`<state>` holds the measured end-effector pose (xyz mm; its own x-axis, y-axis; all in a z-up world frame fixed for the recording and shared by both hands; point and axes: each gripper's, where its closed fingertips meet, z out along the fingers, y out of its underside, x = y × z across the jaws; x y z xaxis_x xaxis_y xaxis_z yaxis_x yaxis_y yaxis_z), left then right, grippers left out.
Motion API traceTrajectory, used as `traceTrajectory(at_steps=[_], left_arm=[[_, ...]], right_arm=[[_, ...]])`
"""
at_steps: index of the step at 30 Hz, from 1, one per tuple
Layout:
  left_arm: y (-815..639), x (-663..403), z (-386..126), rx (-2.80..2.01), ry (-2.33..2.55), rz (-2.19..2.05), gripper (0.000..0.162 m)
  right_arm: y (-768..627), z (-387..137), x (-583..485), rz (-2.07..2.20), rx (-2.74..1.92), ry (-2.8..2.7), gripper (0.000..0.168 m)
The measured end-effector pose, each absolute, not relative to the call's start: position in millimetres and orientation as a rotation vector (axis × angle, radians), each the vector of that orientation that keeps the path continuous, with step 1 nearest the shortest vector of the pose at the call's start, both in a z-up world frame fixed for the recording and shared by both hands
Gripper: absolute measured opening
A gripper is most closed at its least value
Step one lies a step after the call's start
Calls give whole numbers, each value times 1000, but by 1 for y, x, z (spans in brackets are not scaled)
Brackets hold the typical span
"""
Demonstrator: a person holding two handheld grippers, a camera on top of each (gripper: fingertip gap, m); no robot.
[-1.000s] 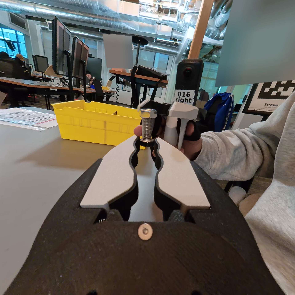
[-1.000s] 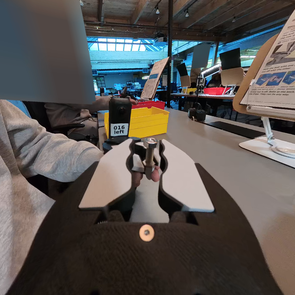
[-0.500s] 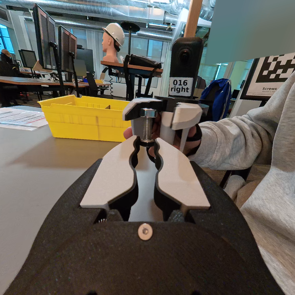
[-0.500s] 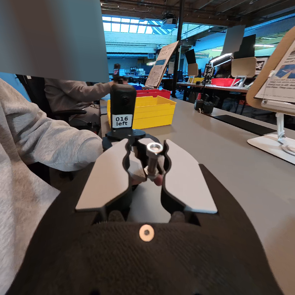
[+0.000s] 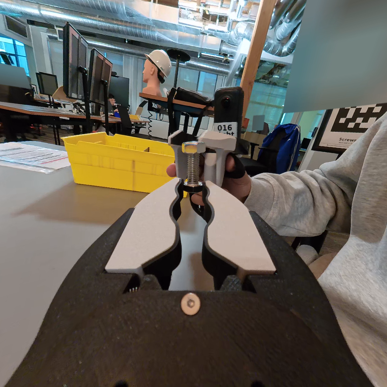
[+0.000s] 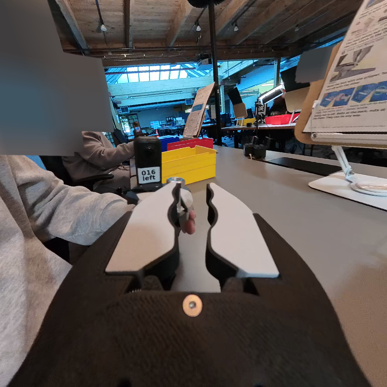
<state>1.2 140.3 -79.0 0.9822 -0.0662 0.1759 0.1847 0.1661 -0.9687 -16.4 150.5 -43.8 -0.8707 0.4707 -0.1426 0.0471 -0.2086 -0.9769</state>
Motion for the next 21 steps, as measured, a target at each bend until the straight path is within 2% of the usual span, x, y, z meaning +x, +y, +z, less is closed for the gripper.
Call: traceTrajectory(at_steps=[5,14,21], left_arm=[[141,-2,-82,-1414,-114,-148,17],[147,10,-89,-1472,-45,-126,17],[150,18,-92,-1495,0,-123,18]], right_arm=[[134,-49,-8,2073,-533,-1839,13],[116,-52,1,2108,-494,-1904,37],[108,-56,5,2089,-477,-1933,32]])
